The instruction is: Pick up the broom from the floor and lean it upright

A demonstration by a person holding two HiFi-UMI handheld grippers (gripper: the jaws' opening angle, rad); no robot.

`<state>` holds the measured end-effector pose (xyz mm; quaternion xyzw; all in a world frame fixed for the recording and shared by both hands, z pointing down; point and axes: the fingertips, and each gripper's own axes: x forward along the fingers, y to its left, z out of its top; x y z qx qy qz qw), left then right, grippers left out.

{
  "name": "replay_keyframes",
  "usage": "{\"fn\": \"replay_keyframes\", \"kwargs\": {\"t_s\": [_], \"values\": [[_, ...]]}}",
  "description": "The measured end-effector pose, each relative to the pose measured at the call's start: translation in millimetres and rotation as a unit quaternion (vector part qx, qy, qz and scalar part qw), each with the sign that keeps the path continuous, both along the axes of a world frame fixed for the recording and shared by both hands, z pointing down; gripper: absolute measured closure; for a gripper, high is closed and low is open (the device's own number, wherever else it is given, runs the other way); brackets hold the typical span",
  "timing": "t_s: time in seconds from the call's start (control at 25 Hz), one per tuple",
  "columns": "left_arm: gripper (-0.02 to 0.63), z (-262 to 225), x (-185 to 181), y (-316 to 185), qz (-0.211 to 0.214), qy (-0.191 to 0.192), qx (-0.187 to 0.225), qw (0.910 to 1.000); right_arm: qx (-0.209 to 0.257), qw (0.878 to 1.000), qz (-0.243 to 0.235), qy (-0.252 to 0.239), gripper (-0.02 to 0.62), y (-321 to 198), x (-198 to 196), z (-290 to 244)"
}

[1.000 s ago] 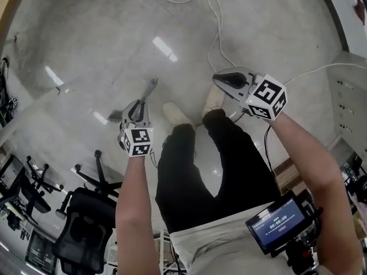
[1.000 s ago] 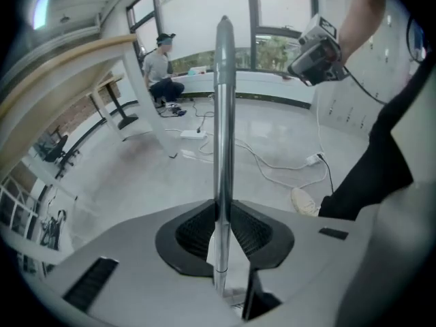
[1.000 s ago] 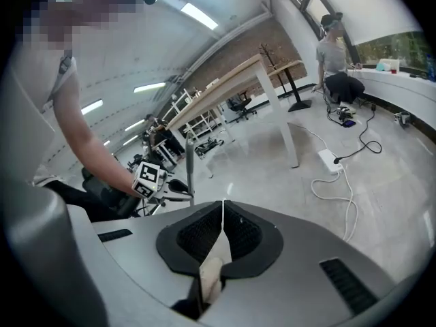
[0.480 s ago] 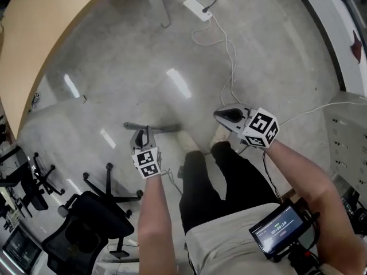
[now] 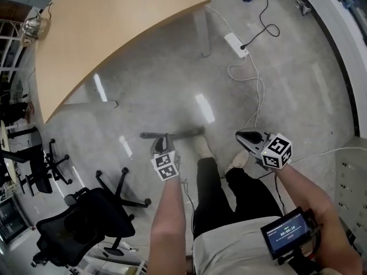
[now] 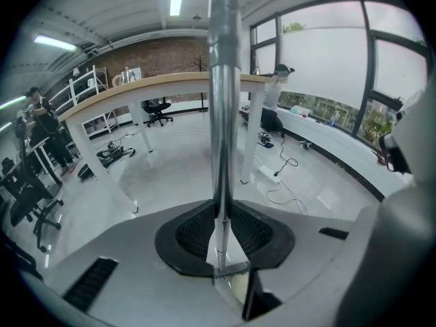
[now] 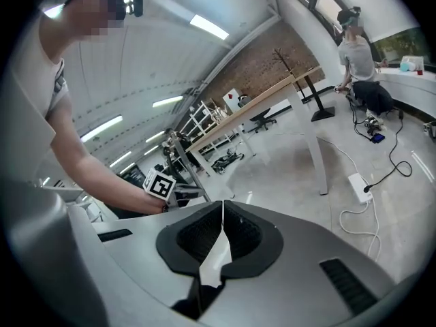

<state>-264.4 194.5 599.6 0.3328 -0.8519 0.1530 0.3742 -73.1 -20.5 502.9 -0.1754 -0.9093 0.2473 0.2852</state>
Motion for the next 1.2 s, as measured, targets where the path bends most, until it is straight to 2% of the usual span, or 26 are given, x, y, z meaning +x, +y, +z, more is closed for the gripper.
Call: {"fn": "replay_keyframes", "kwargs": {"t_s": [0.2,0.4,0.76,0.96,1.2], "values": [[0.531,8,-30,-12,-0.008,0.011,-0.006,0.9999,0.004,1.0,0.0,-0.01,0.574,-1,-34,-4],[0.531,17,-62,-27,0.0,0.019,-0.003,0.9998,0.008,1.0,0.005,0.004,0.574,1,-60,-4],[0.531,35,-157,-41,-0.025,0.029,0.007,0.9992,0.011,1.0,0.018,0.016,0.574,7,-113,-4],[0.531,43,-202,-52,-0.042,0.022,0.003,0.9988,0.013,0.999,0.029,0.026,0.574,4,-129,4],[0.531,51,-231,-50,-0.067,0.024,0.008,0.9975,0.012,0.999,0.028,0.044,0.574,13,-136,13]]}}
